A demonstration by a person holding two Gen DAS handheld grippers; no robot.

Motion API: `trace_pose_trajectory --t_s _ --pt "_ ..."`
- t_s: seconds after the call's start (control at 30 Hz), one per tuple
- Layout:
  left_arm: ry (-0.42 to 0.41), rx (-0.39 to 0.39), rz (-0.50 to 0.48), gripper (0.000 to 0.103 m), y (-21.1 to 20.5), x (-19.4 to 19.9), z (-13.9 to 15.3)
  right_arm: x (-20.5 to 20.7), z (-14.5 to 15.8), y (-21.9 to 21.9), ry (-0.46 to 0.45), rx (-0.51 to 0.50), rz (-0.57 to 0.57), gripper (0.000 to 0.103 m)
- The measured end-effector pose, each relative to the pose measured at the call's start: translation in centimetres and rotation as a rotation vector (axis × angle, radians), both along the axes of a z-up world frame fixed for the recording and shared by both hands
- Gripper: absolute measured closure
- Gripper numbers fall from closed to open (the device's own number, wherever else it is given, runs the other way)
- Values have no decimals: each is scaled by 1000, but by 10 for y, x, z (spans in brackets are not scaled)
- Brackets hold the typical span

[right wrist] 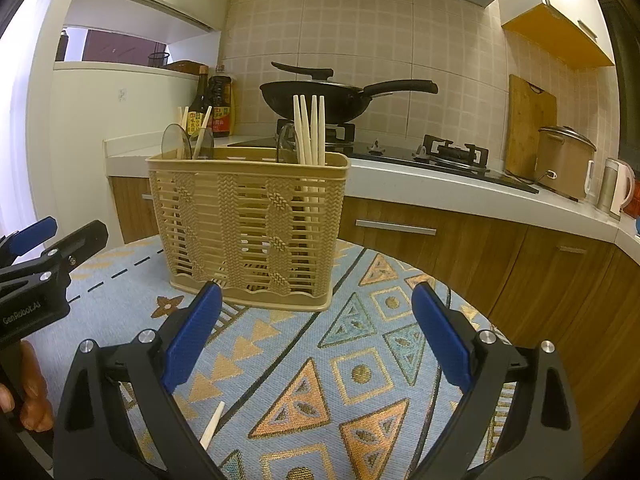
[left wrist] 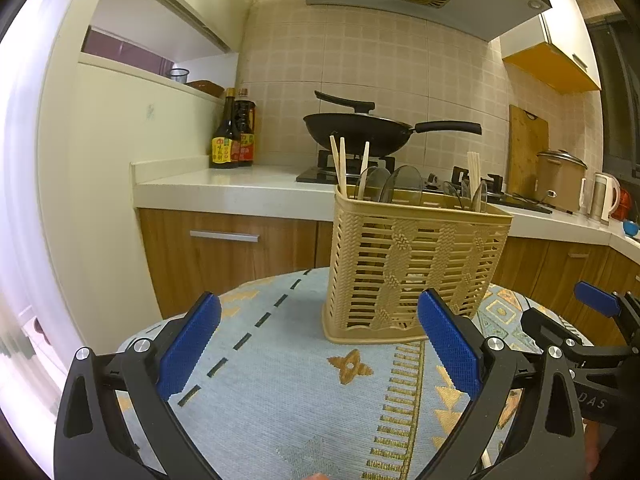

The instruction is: Organize utensils

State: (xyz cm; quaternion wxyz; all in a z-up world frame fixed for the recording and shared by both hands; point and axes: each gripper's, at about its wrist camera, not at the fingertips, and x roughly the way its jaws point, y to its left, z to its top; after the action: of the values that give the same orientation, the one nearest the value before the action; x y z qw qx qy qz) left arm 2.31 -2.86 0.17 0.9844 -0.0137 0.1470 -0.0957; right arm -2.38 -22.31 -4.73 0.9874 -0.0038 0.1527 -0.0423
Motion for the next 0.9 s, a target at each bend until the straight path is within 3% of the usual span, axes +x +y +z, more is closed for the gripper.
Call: trace_pose_trajectory --t_s 0.9 --pt "5 4 -3 8 -1 0 0 1 -1 0 3 -1 1 12"
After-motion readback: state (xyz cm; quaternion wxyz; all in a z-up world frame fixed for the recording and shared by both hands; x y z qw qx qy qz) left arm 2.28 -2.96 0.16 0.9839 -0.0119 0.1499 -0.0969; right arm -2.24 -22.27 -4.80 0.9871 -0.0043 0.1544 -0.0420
